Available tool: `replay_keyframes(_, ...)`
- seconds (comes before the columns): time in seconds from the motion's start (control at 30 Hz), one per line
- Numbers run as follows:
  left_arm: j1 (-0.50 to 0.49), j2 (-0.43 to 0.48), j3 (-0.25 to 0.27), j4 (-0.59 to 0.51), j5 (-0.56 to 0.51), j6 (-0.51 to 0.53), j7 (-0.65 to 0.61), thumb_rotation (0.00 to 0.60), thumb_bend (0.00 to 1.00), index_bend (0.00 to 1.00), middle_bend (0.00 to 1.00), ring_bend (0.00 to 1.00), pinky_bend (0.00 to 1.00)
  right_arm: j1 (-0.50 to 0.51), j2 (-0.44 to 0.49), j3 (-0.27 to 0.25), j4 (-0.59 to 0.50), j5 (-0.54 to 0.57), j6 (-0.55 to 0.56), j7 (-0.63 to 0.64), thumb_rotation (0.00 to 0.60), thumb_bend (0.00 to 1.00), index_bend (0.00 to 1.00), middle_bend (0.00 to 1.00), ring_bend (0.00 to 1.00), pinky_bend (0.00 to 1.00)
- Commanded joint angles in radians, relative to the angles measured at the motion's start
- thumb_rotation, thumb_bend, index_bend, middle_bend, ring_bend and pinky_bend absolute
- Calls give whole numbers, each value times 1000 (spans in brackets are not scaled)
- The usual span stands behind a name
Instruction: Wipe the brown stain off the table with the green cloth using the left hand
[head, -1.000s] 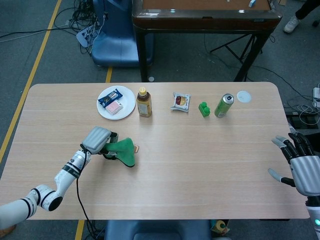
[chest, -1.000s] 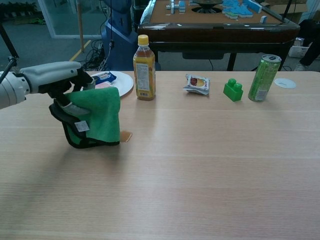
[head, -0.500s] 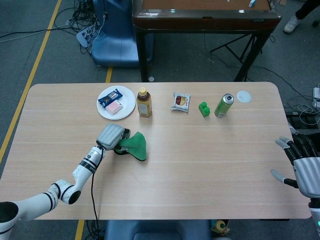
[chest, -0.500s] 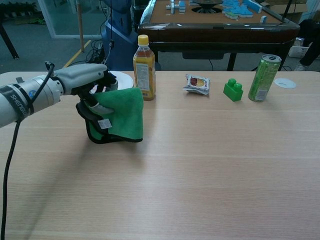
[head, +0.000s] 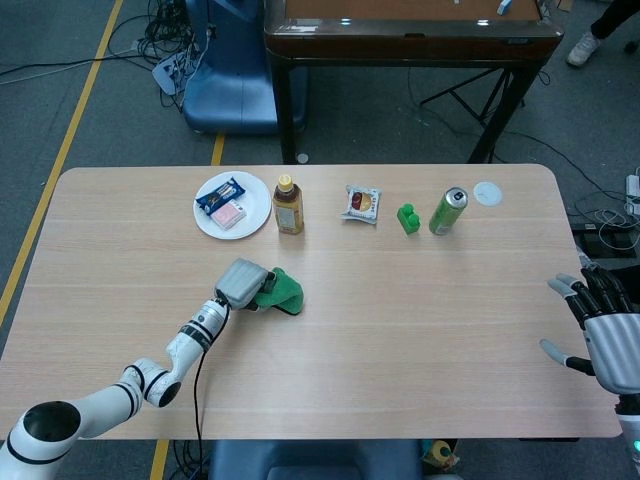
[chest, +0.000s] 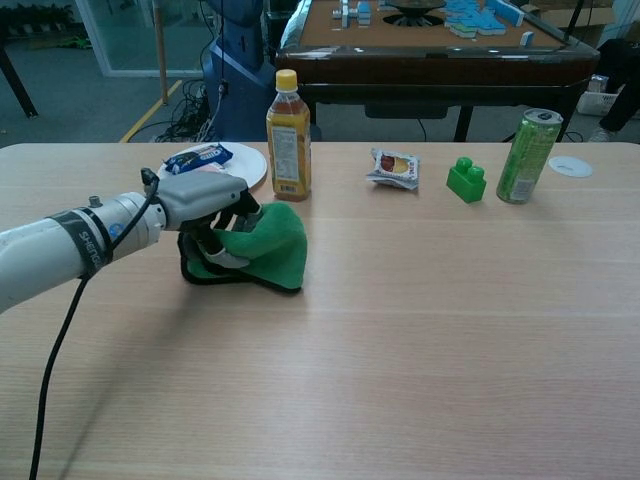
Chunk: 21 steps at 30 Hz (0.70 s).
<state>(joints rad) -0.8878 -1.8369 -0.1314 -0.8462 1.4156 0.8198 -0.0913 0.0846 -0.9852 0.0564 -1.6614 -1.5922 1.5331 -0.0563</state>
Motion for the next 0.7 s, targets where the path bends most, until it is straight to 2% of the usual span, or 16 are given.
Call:
replay_keyframes(0.03, -12, 23, 24, -40, 1, -64, -24, 600, 224, 589, 629, 636, 818, -1, 0, -1, 0, 0, 1, 0, 600, 216, 207, 217, 100, 29)
replay_keyframes(0.23, -12, 113, 45, -171, -21, -141, -29, 600, 224, 591, 629, 636, 812, -1, -3, -1, 1, 0, 0, 2, 600, 216, 207, 217, 100, 29)
replay_keyframes(0.5, -20, 277, 74, -408, -74, -263, -19, 600, 224, 608, 634, 640, 810, 2, -6, -1, 0, -9, 0, 1, 600, 216, 207, 217, 100, 29)
replay_keyframes(0.63, -30, 310, 76, -468, -99, -298, -18, 600, 223, 617, 642, 642, 798, 1, -7, -2, 3, -9, 0, 4, 600, 216, 207, 217, 100, 29)
replay_keyframes(0.7, -33, 301, 76, -463, -105, -299, -9, 600, 224, 616, 642, 642, 798, 0, -8, -2, 5, -9, 2, 6, 600, 216, 207, 217, 100, 29)
